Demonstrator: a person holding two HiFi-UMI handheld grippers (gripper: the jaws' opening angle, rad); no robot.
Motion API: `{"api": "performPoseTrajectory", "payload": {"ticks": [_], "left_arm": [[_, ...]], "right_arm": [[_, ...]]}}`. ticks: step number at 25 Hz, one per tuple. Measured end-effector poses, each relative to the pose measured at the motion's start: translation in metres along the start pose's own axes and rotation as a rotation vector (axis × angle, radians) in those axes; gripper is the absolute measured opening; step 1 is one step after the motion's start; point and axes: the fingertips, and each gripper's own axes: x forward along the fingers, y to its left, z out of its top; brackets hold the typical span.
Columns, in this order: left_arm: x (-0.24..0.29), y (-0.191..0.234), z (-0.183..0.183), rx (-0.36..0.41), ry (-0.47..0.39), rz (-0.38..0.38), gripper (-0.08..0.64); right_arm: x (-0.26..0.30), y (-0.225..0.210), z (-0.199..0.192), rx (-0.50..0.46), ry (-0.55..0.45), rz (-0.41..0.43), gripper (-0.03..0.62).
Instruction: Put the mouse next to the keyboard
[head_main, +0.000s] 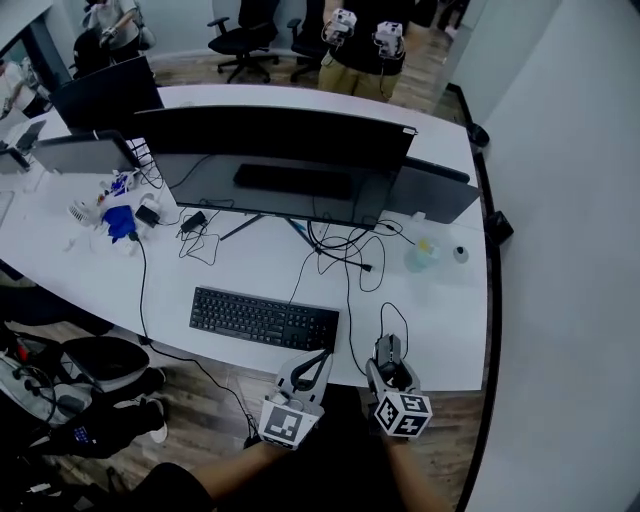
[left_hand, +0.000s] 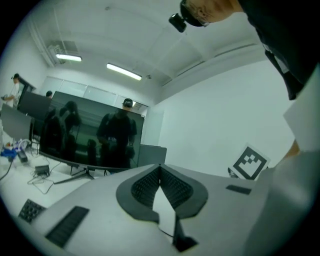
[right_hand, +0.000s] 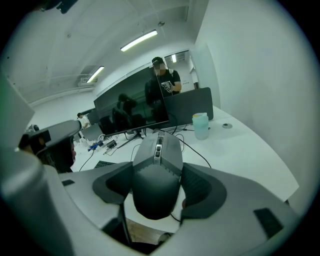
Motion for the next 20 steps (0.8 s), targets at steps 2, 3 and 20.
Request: {"api": "performPoseTrajectory", "payload": {"ticks": [2,3,20], "left_arm": [[0.013,-0.008,0.007,0.069,-0.030,-0.009,0.014],[0.020,-0.011,0.007,0.079,-0.029,-0.013,0.014],[0.093,0.010,-0.018,0.137,0.113,0.050,0.014]], "right_arm": [[0.014,-0.009,-0.006,-0.017,0.031,0.004,0.304],[0.021,-0.013,-0.009,-0.023,0.046,0.009,0.304],[0.133,-0.054,-0.076,-0.054,0.318,0.063,0.304]]}}
